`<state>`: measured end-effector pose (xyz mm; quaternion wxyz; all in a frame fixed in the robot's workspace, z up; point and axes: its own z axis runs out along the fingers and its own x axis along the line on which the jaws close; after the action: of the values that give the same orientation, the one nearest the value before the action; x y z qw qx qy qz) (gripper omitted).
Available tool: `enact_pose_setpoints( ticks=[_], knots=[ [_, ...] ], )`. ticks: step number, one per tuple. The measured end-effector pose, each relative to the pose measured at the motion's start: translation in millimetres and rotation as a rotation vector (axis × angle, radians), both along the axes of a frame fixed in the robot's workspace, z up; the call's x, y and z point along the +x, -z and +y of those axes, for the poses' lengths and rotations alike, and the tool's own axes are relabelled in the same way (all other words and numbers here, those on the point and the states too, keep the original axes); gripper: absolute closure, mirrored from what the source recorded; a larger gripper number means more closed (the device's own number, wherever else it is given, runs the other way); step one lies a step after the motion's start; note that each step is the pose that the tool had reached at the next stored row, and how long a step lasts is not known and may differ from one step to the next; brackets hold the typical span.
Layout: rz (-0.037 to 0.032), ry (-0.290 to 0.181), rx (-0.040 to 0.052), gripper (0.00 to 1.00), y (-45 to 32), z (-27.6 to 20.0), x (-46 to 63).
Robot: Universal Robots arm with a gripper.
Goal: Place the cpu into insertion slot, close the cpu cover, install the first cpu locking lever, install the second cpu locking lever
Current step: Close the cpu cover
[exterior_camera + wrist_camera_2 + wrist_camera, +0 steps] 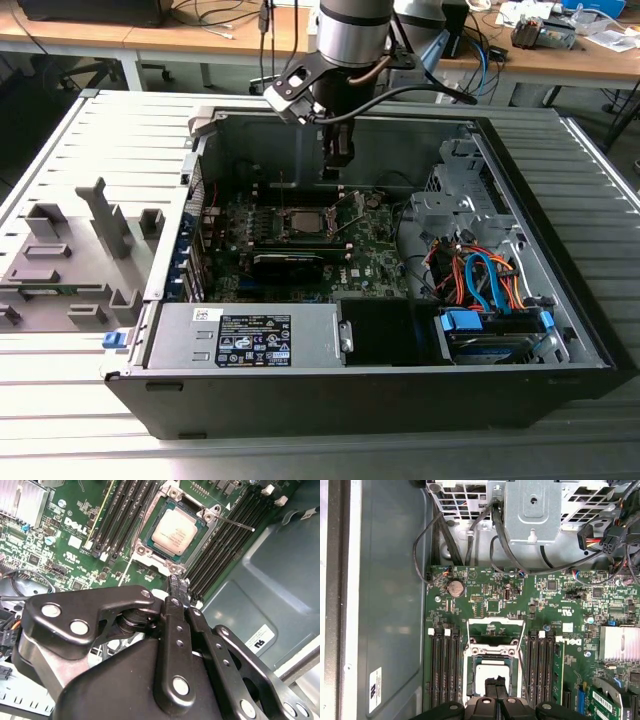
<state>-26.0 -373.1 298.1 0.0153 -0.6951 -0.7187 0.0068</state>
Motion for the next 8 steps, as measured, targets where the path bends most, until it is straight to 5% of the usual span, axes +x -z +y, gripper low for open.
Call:
enact_pose_setpoints(
  ticks=[8],
  knots=[
    [0.0, 0.0, 0.0, 0.89, 0.0, 0.0, 3.3]
  ],
)
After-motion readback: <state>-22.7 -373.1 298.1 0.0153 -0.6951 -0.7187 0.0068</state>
